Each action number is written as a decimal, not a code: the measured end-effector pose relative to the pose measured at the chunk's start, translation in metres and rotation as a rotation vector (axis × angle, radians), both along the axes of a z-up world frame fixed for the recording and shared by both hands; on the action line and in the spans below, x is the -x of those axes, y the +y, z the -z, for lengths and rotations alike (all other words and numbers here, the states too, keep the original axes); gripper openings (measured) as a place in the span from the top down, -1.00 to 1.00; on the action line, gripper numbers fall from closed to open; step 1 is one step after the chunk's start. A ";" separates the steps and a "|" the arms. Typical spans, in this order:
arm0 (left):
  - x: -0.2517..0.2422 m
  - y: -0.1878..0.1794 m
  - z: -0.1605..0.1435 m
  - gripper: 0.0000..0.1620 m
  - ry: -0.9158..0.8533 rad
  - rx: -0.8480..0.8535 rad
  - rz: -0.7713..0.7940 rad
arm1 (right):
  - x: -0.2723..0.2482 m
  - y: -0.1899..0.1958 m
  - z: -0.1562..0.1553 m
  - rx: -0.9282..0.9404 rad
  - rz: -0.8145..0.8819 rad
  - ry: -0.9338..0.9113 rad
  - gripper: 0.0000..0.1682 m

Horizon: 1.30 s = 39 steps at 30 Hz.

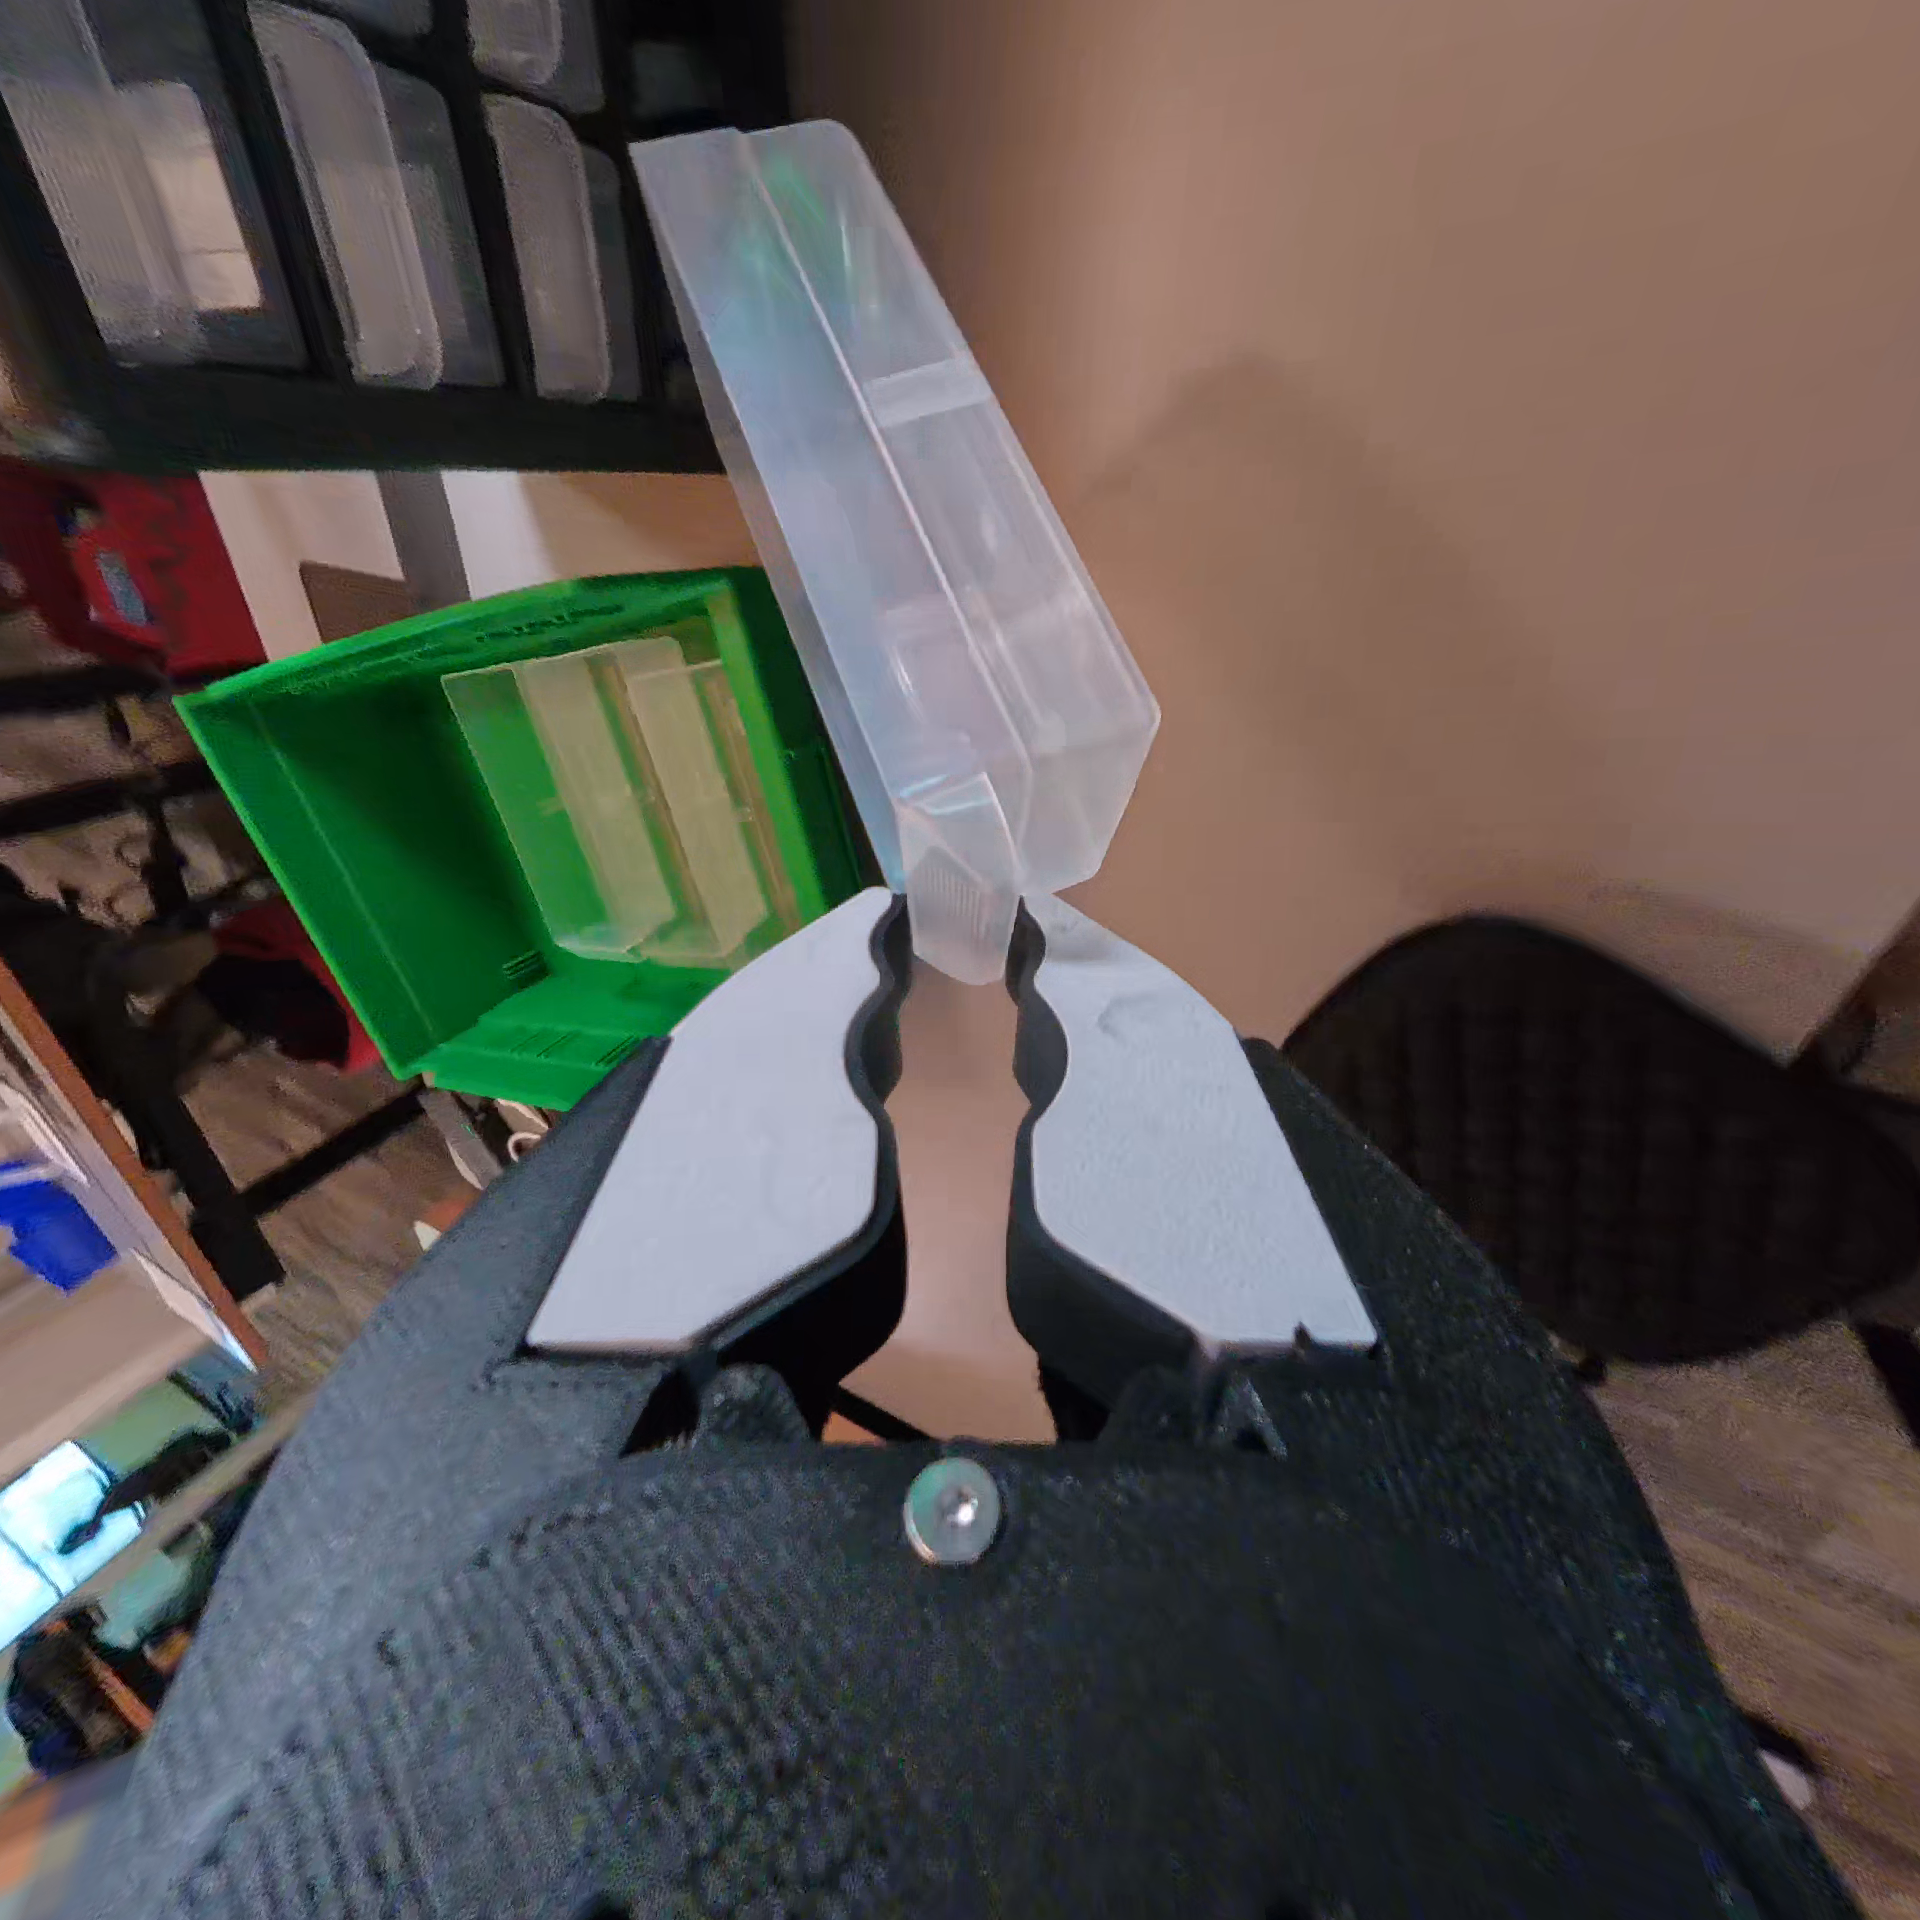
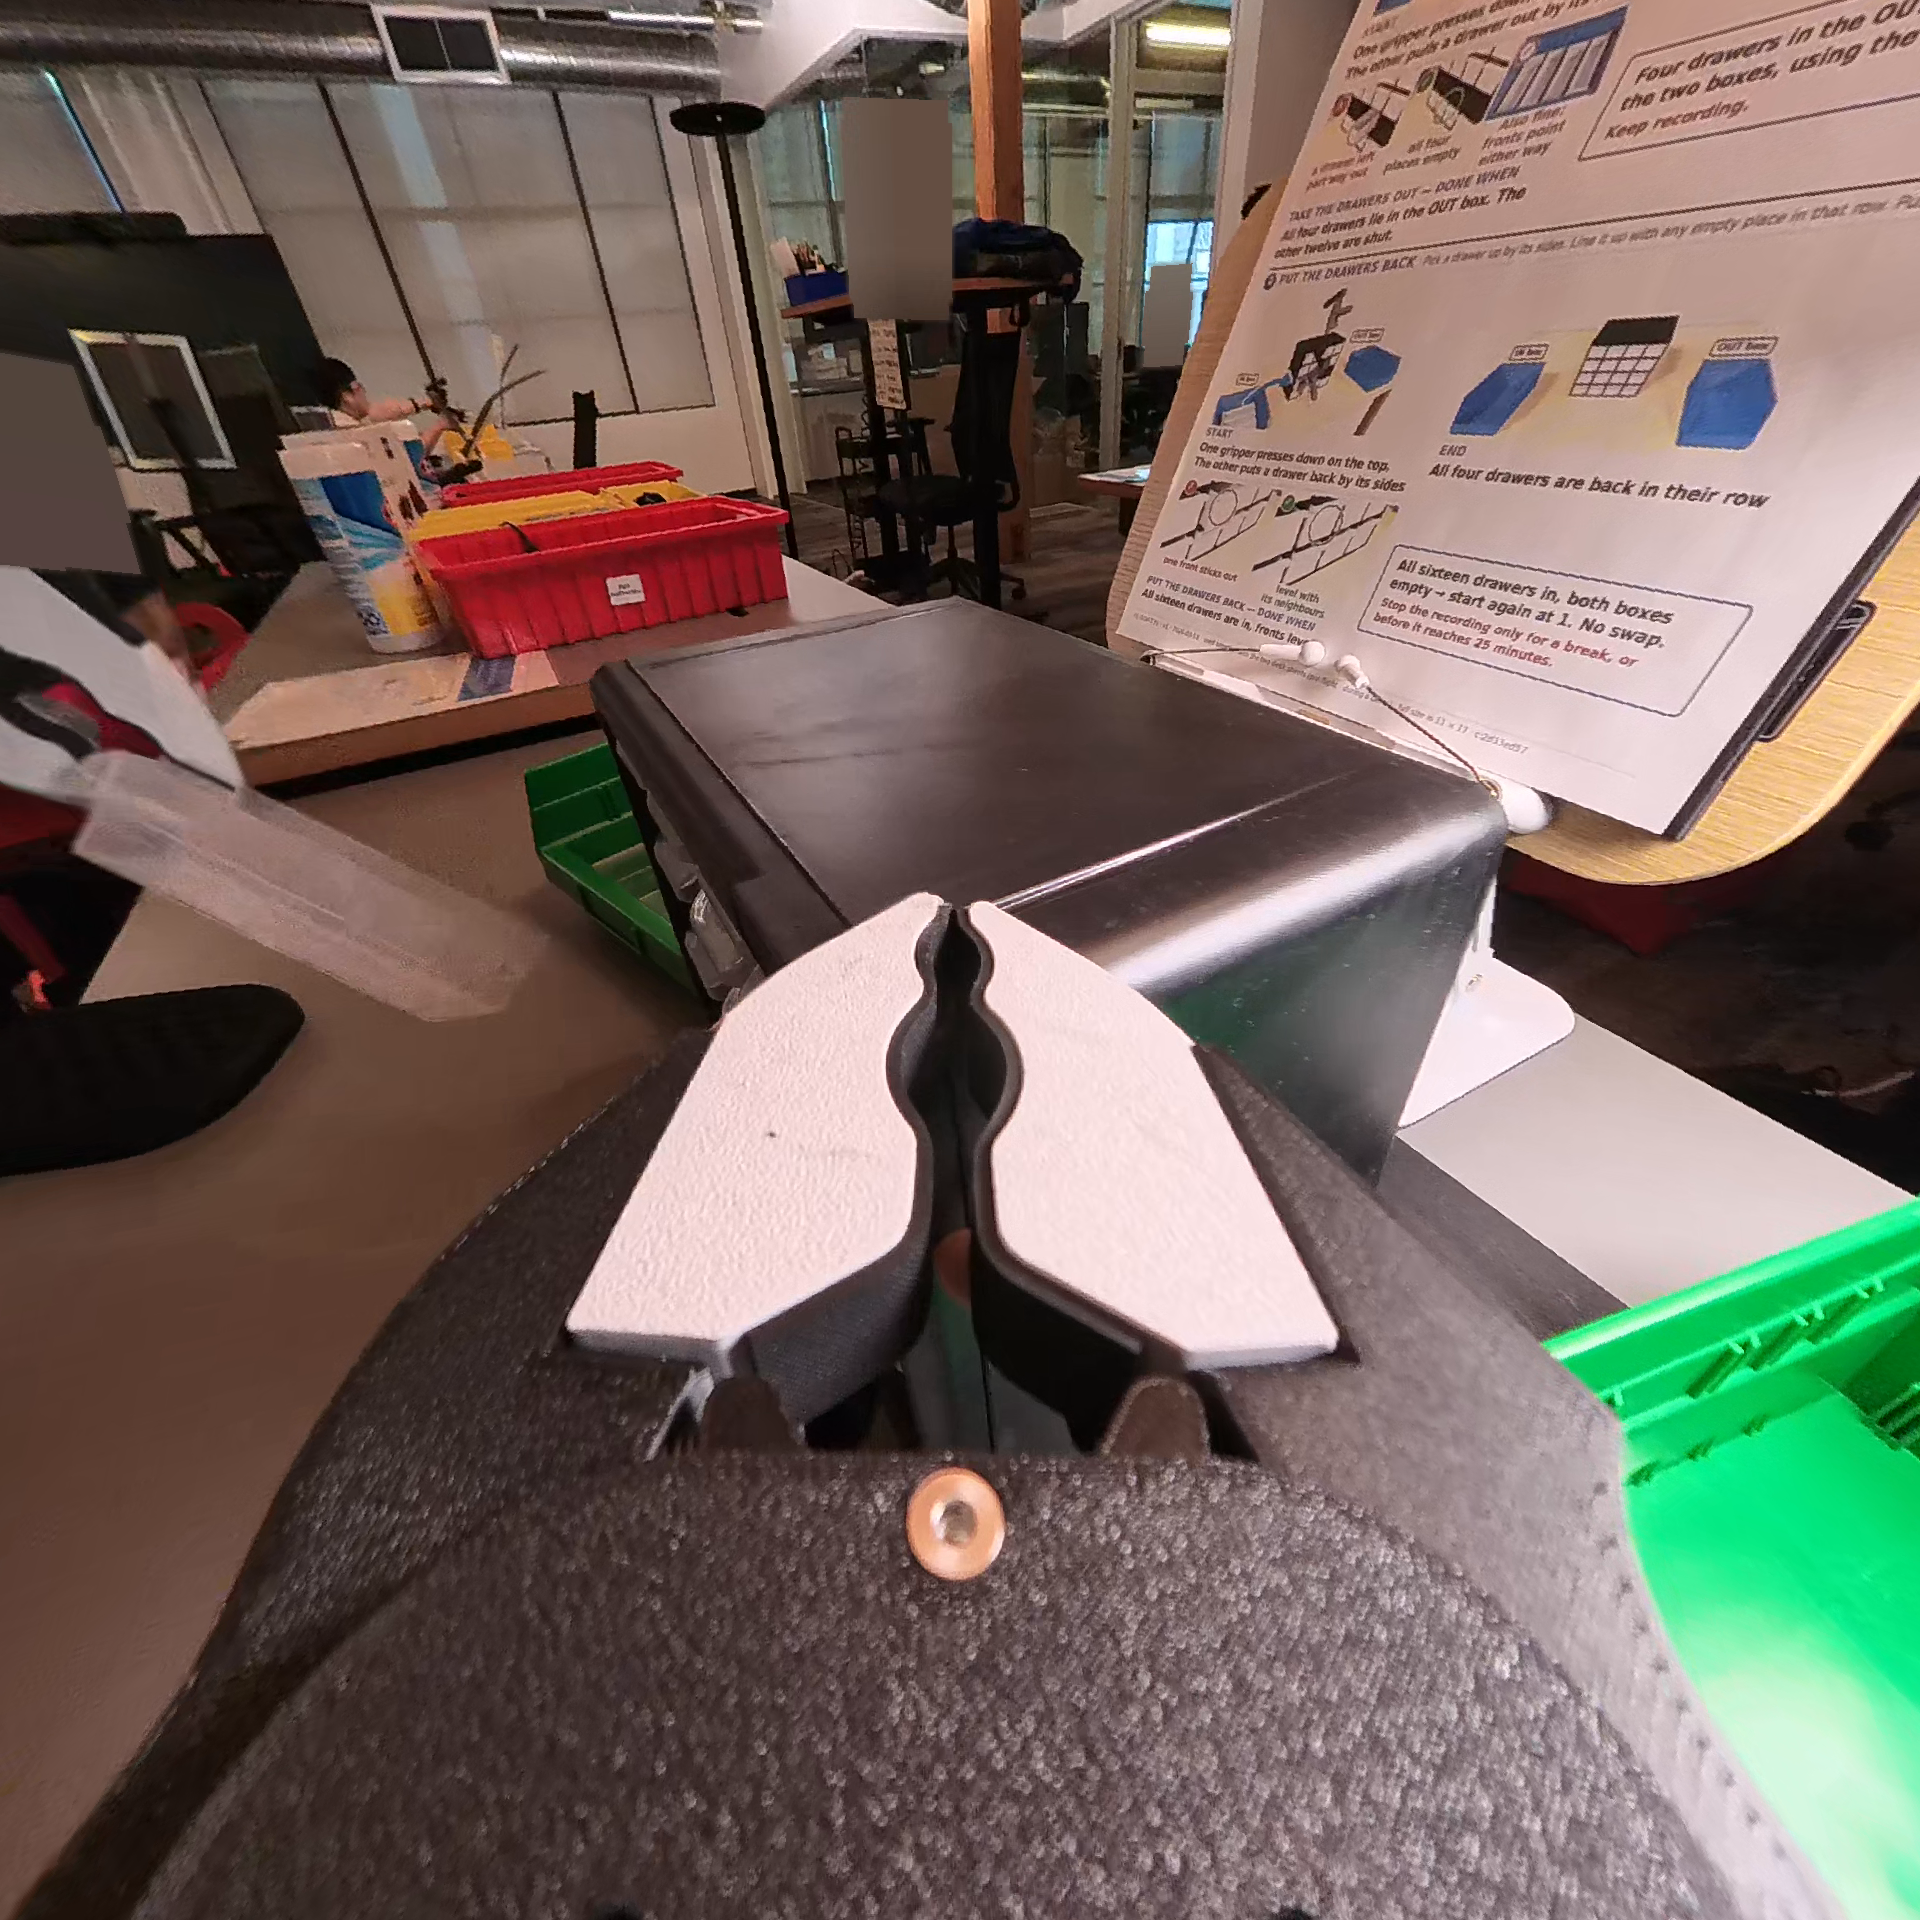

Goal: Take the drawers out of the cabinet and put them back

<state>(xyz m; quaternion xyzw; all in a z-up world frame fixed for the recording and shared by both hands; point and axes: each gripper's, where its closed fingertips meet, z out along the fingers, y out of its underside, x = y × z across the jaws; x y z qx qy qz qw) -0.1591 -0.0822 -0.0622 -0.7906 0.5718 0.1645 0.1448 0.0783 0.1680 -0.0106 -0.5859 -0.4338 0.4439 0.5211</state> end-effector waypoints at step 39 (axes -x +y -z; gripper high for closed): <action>-0.036 0.060 0.071 0.78 0.419 -0.190 -0.426 | -0.001 -0.005 0.000 -0.005 -0.021 -0.015 1.00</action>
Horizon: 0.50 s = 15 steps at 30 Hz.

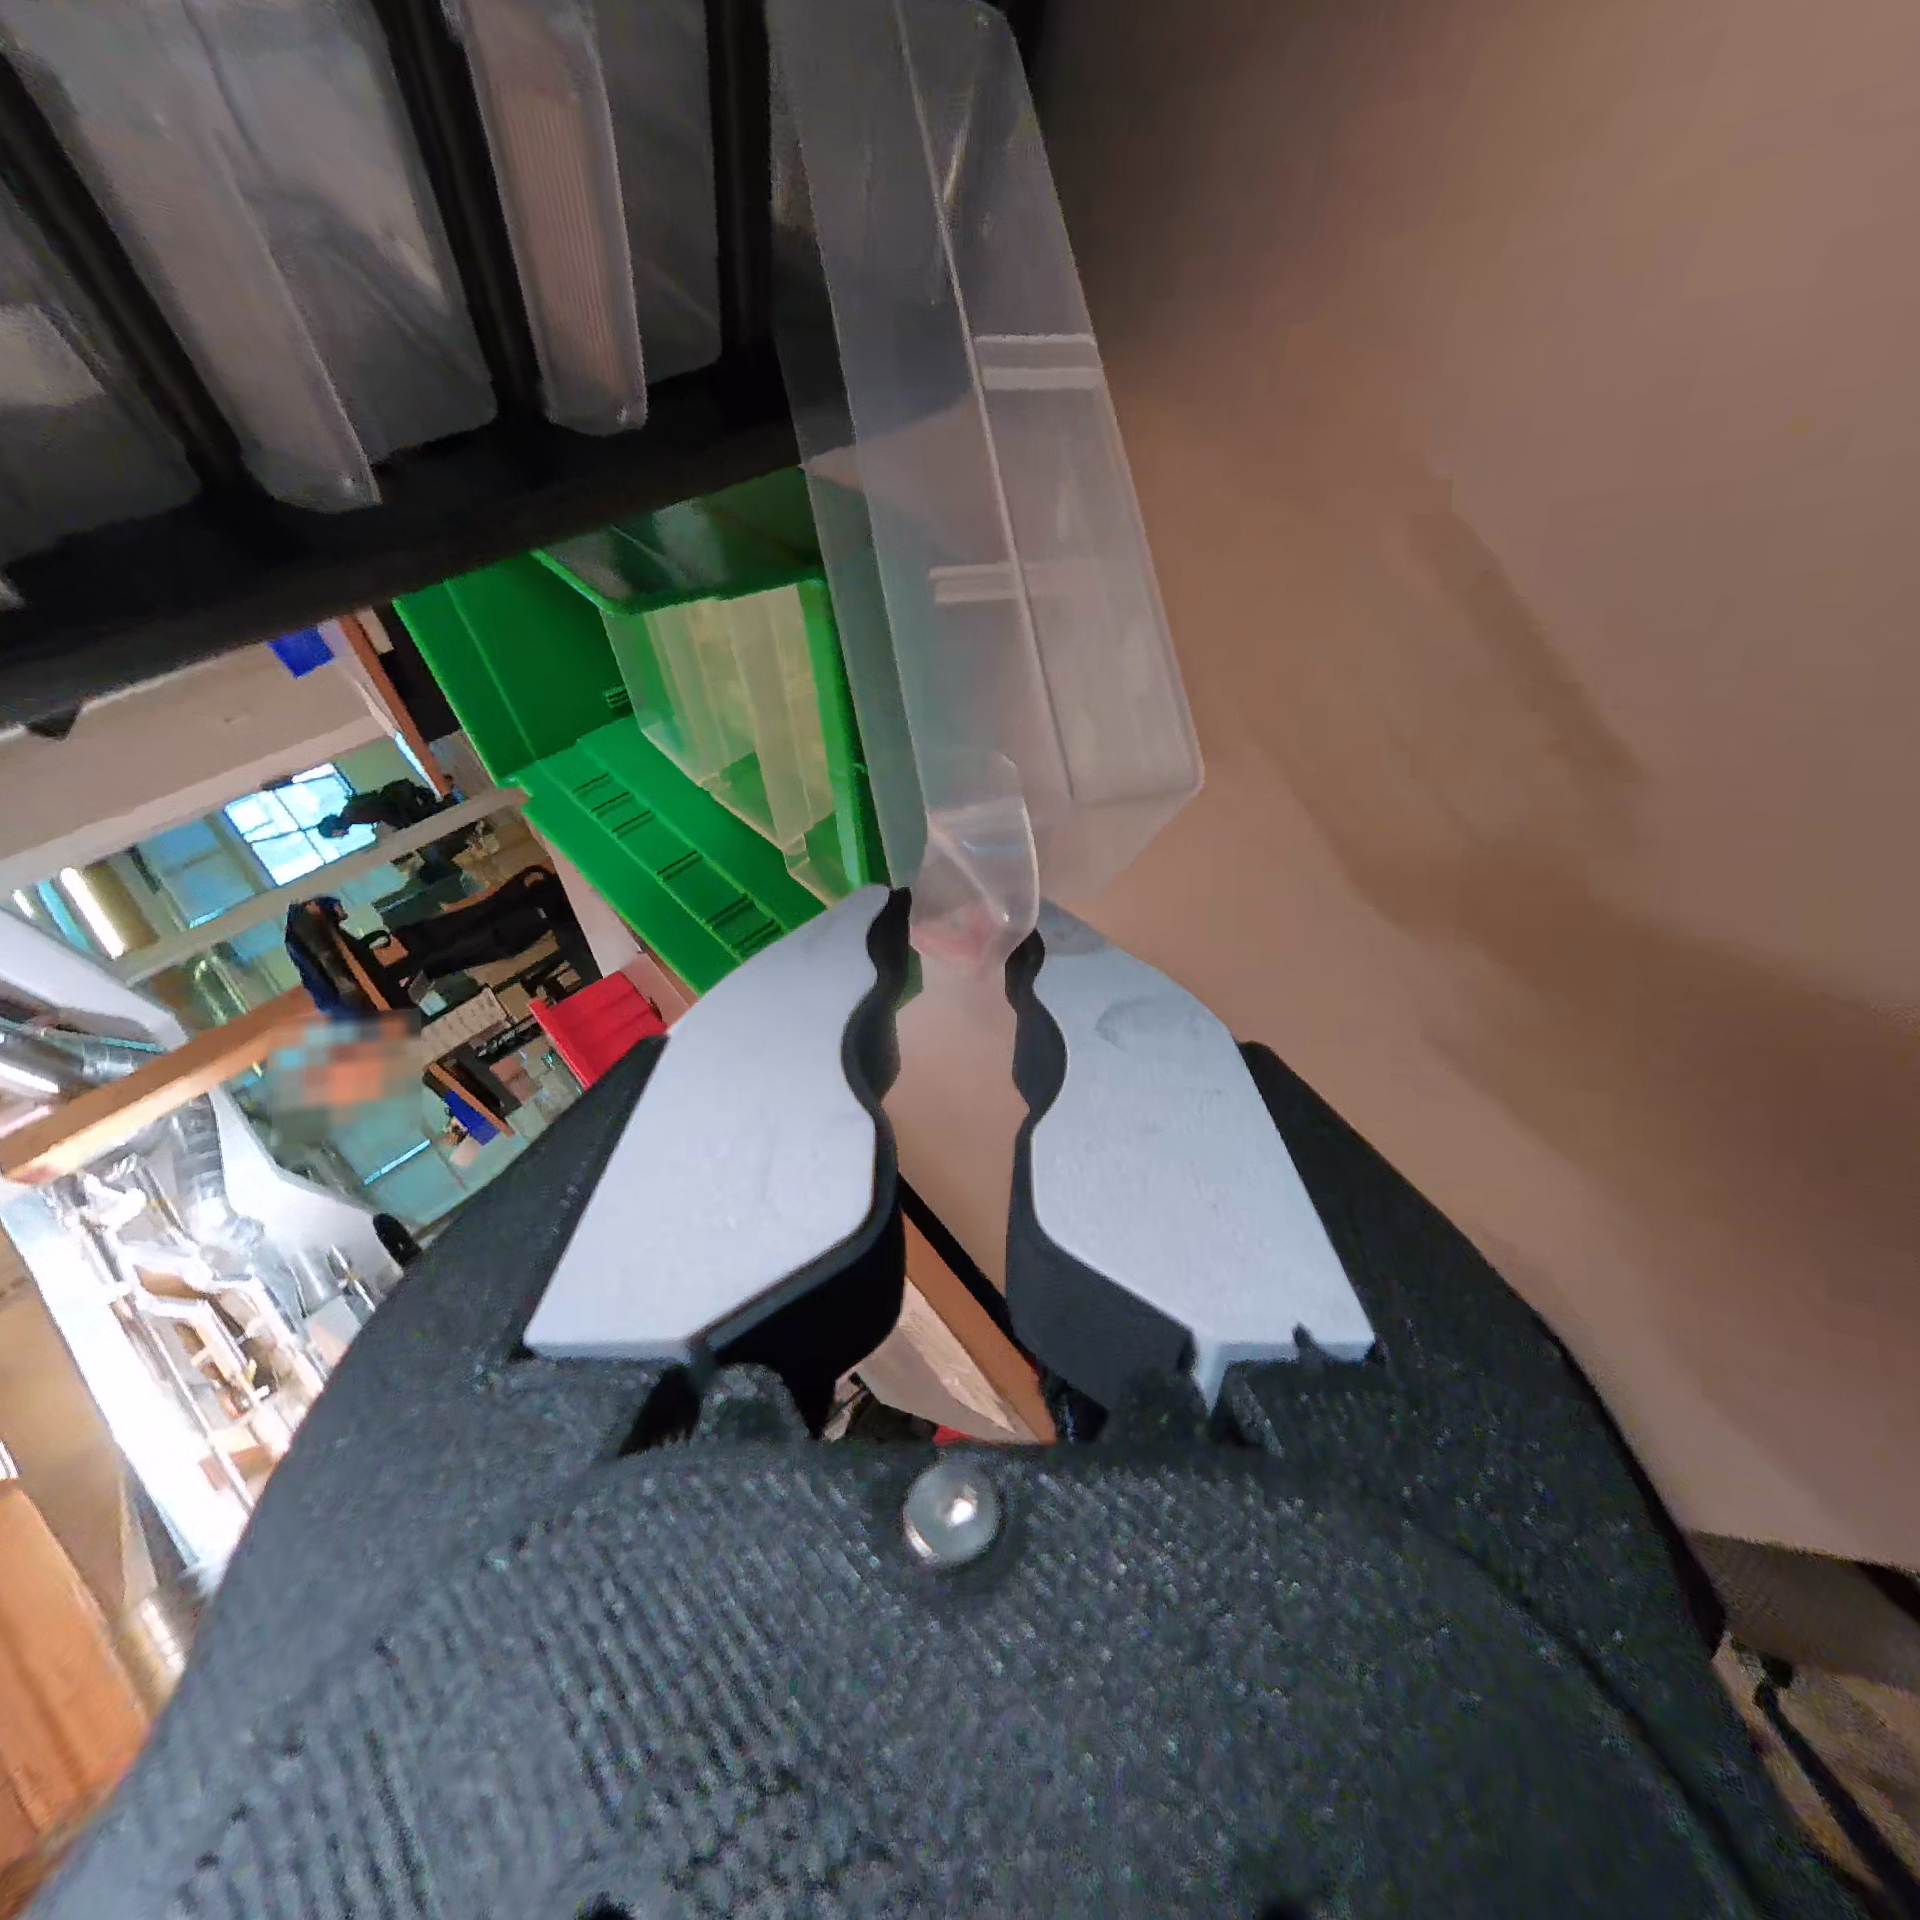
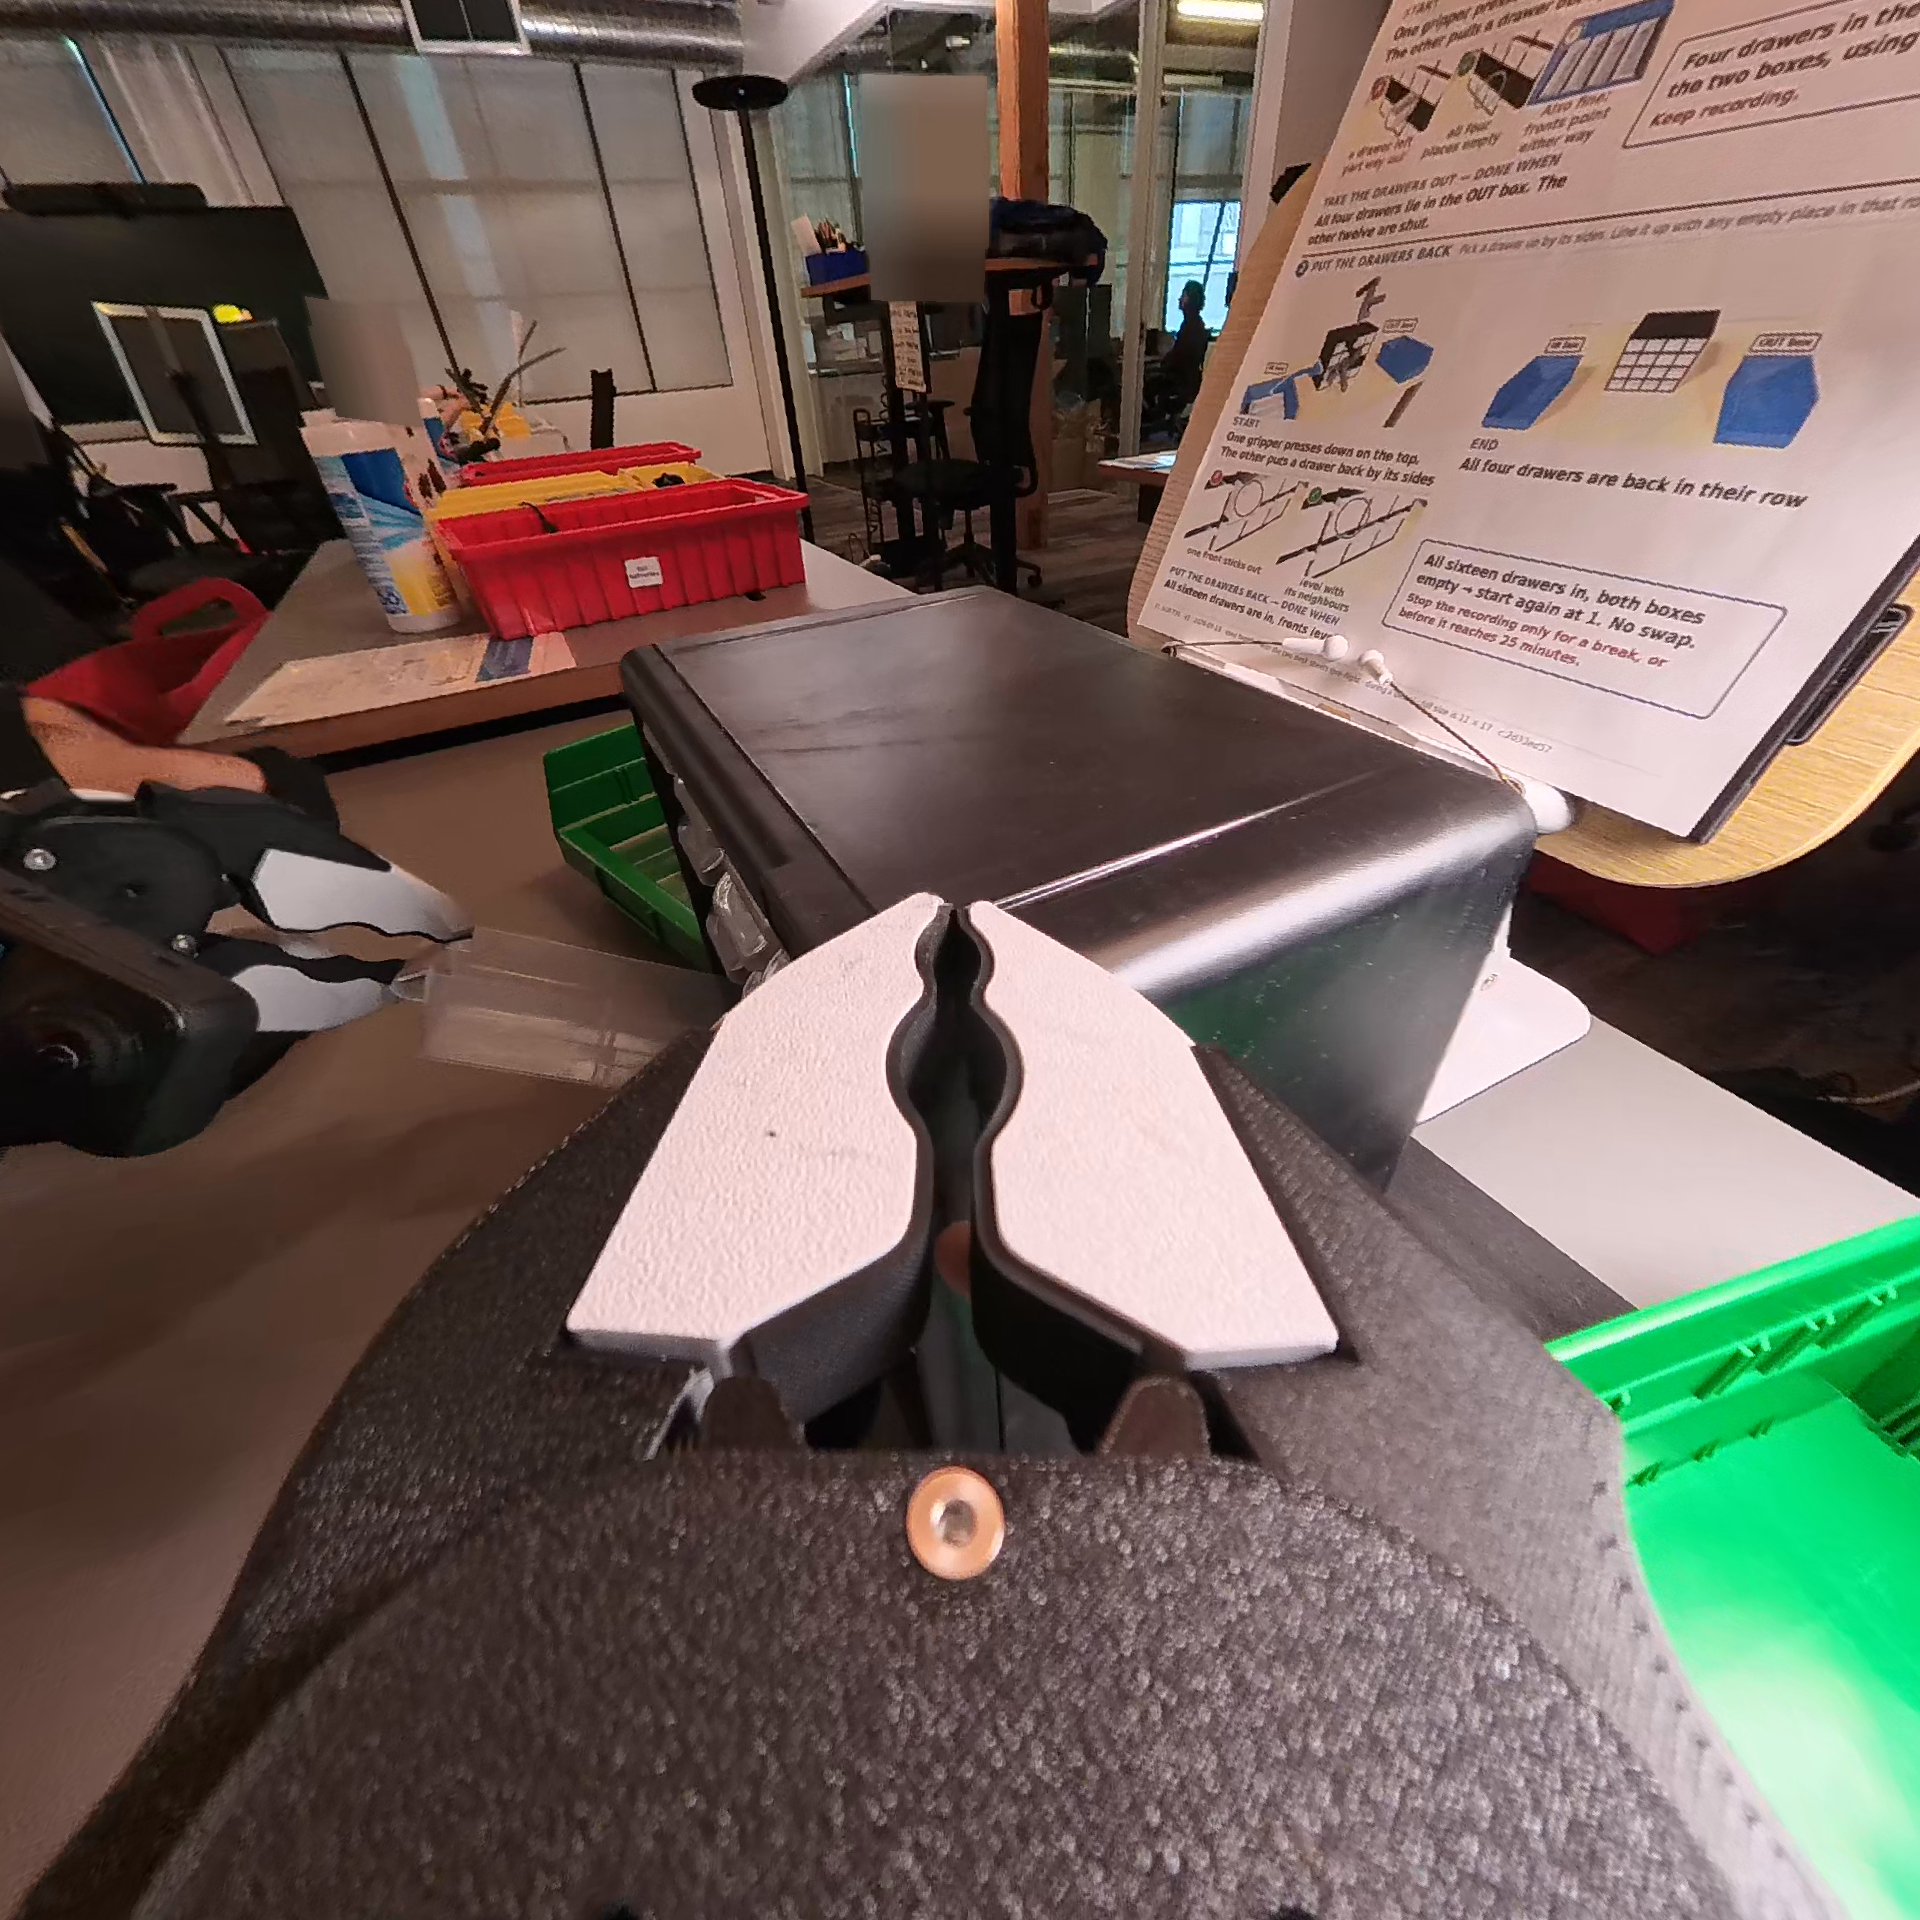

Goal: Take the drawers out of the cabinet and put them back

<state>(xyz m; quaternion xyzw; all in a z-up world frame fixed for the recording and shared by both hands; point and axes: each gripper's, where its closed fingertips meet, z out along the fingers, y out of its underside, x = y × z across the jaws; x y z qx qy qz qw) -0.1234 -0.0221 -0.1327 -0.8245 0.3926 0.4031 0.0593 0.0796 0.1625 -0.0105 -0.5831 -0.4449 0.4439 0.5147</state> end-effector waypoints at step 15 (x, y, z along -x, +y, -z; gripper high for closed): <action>-0.009 0.019 0.043 0.75 0.077 -0.137 0.117 | 0.003 -0.003 0.000 -0.016 0.004 -0.025 1.00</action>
